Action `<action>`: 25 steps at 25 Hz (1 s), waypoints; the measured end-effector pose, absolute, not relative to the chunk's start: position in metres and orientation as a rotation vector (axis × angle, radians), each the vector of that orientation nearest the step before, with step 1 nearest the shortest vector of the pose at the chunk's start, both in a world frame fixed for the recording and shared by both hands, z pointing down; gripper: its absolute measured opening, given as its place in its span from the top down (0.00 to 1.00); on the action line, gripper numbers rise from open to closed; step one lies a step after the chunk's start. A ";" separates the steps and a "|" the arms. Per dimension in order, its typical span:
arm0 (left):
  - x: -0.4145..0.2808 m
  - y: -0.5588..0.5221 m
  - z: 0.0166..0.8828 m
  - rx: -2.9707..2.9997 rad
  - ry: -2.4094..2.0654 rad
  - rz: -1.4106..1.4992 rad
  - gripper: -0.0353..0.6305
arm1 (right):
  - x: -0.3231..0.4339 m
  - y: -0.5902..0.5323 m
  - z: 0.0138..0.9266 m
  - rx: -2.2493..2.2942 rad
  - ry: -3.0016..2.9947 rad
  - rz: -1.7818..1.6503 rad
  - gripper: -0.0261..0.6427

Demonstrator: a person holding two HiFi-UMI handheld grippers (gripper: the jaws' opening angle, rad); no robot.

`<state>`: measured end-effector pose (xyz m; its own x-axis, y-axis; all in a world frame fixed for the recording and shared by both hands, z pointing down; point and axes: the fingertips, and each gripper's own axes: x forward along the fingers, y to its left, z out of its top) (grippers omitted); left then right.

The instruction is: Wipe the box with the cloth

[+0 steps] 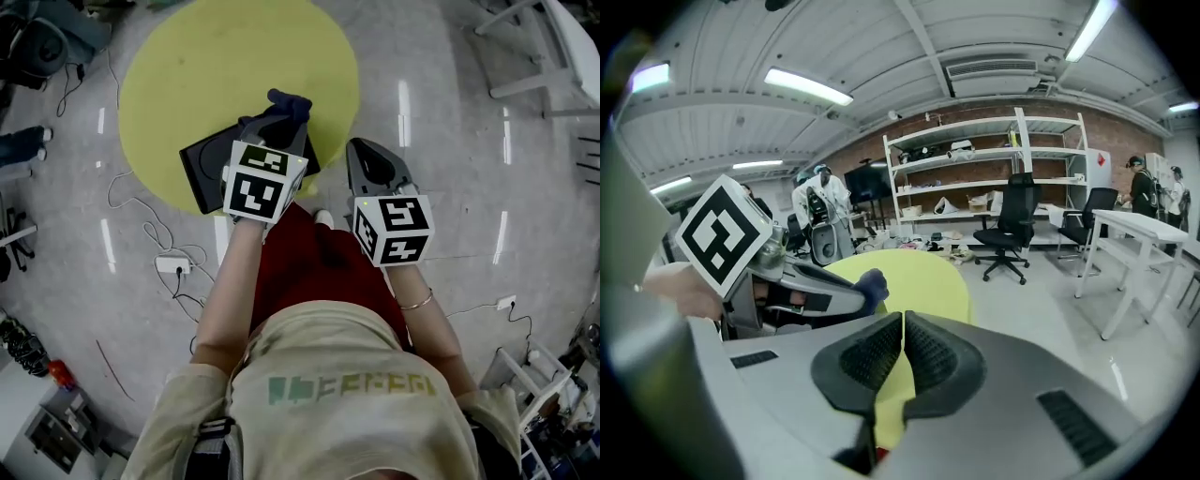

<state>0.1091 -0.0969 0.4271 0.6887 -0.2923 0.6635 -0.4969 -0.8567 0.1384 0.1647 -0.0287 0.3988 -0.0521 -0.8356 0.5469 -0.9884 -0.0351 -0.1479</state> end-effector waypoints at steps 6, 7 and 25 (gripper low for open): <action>0.149 -0.071 0.408 2.651 -0.573 0.847 0.86 | 0.176 -0.006 0.397 1.927 -1.966 0.728 0.90; 0.153 -0.068 0.402 2.655 -0.570 0.807 0.86 | 0.176 -0.003 0.395 1.915 -1.977 0.722 0.90; -0.083 -0.055 0.336 2.403 -1.350 0.392 0.86 | 0.039 -0.002 0.382 1.459 -2.314 0.604 0.90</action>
<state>-0.0834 -0.0552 0.3359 0.5059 -0.7614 0.4054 -0.8601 -0.4810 0.1700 0.0390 -0.0021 0.3816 -0.4160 -0.7637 0.4936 -0.9075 0.3830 -0.1723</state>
